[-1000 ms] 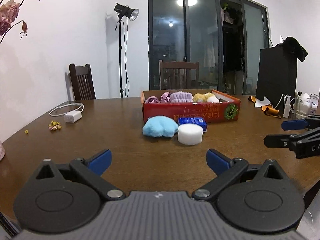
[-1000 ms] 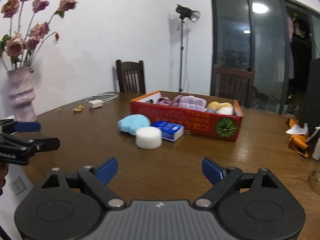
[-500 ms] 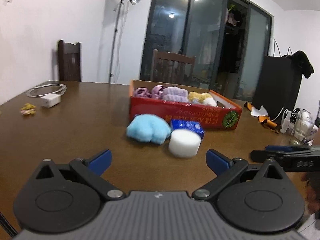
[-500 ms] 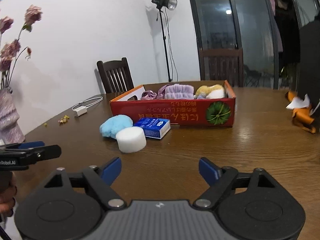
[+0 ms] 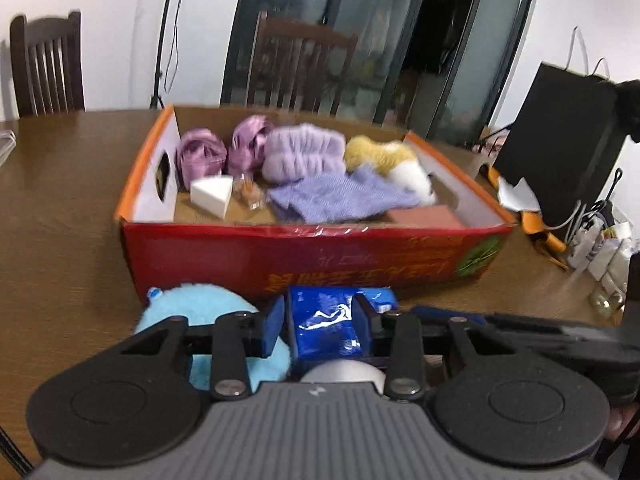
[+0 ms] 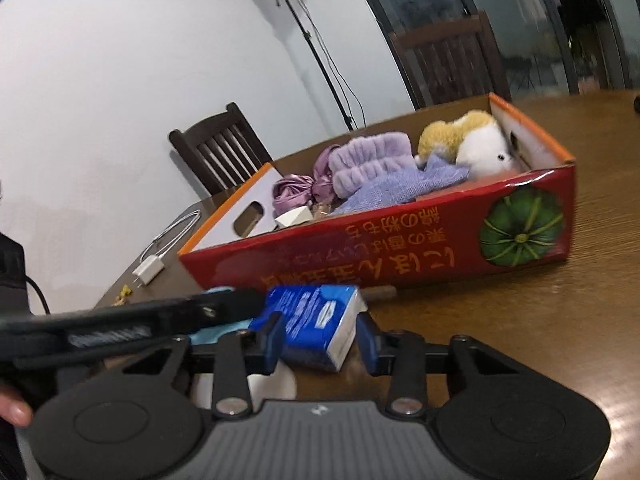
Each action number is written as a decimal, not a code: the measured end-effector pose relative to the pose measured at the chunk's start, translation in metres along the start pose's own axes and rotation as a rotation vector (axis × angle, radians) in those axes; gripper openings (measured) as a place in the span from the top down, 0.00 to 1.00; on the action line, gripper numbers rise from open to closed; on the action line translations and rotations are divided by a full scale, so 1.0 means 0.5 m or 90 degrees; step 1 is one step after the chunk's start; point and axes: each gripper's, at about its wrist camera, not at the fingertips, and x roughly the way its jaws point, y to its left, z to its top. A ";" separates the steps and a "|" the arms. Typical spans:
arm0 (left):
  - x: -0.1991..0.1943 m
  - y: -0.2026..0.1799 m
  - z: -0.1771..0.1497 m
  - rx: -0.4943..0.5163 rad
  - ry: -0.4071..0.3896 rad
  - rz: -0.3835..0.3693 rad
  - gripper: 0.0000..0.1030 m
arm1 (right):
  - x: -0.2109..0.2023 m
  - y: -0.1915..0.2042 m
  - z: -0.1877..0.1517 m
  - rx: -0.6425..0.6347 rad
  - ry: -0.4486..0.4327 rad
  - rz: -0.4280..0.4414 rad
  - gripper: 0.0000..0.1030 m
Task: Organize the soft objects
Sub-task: 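Lift the blue packet with the right tool and carry it over the box, then lower the blue packet into the box and open the right tool, then withdraw the open right tool toward the light-blue plush and foam cylinder, then grasp the white foam cylinder with the right tool and lift it, then carry the foam cylinder into the box and open the right tool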
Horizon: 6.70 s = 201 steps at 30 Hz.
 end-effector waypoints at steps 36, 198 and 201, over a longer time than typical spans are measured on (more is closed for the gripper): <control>-0.288 -0.094 -0.239 -0.121 -0.028 -0.072 0.81 | -0.291 0.101 -0.187 -0.018 -0.044 0.002 0.80; -0.202 -0.008 0.048 -0.025 -0.161 -0.081 0.81 | -0.133 0.141 0.098 -0.121 -0.058 0.083 0.79; -0.136 0.036 0.121 -0.043 -0.120 -0.062 0.81 | -0.045 0.136 0.171 -0.116 -0.026 0.075 0.79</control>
